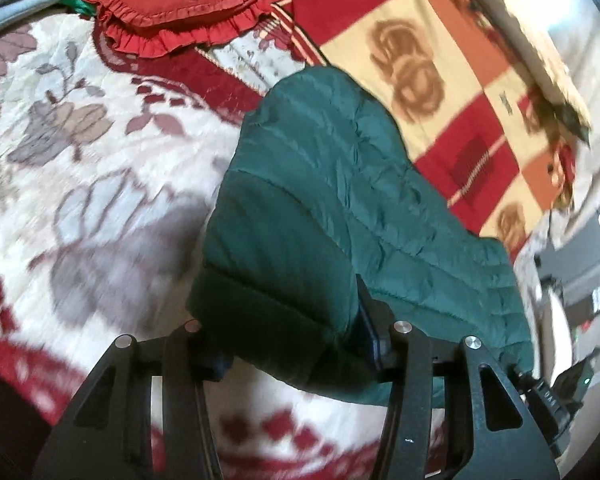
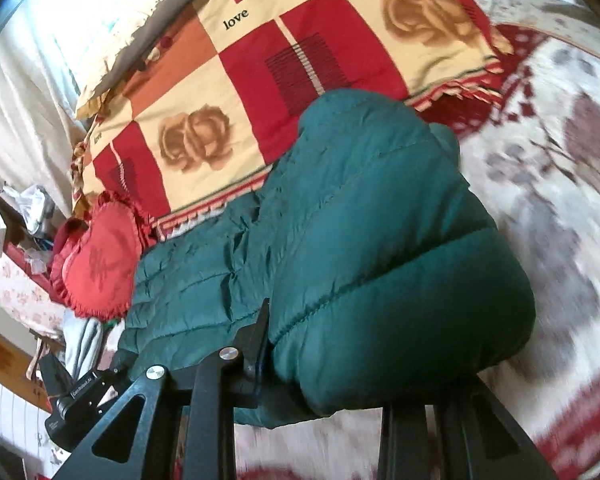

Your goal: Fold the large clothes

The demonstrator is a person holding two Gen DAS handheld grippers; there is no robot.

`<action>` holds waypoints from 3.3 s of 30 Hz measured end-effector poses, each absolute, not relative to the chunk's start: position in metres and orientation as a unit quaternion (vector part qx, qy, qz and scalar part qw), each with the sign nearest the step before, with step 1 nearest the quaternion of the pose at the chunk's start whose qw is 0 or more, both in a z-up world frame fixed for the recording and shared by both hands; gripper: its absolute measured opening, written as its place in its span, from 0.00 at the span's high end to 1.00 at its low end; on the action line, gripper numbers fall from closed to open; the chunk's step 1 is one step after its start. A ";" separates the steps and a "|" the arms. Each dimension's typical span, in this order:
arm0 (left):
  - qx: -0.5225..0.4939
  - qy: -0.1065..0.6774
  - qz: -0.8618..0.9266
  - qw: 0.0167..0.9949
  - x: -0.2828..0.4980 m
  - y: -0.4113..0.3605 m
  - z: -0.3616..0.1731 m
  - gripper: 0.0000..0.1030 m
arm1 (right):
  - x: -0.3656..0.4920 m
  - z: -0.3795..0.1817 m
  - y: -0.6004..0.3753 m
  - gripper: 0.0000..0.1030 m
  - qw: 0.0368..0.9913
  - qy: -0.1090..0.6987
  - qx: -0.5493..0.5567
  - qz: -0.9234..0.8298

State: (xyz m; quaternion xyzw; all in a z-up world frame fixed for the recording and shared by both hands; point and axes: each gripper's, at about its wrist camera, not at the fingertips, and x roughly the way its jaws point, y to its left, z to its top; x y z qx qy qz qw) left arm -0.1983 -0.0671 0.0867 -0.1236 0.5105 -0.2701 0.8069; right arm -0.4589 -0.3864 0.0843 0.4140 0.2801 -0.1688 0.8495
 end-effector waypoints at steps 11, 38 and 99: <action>-0.132 0.541 -0.243 0.795 -0.216 -0.040 0.066 0.29 | -0.498 0.067 -0.390 0.33 0.820 0.334 0.411 -0.217; 0.073 0.380 -0.233 0.892 -0.338 -0.085 0.132 0.29 | -0.496 0.153 -0.256 0.05 0.918 0.280 0.136 -0.245; 0.084 0.370 -0.240 0.894 -0.352 -0.085 0.125 0.29 | -0.478 0.126 -0.238 0.05 0.907 0.326 0.146 -0.221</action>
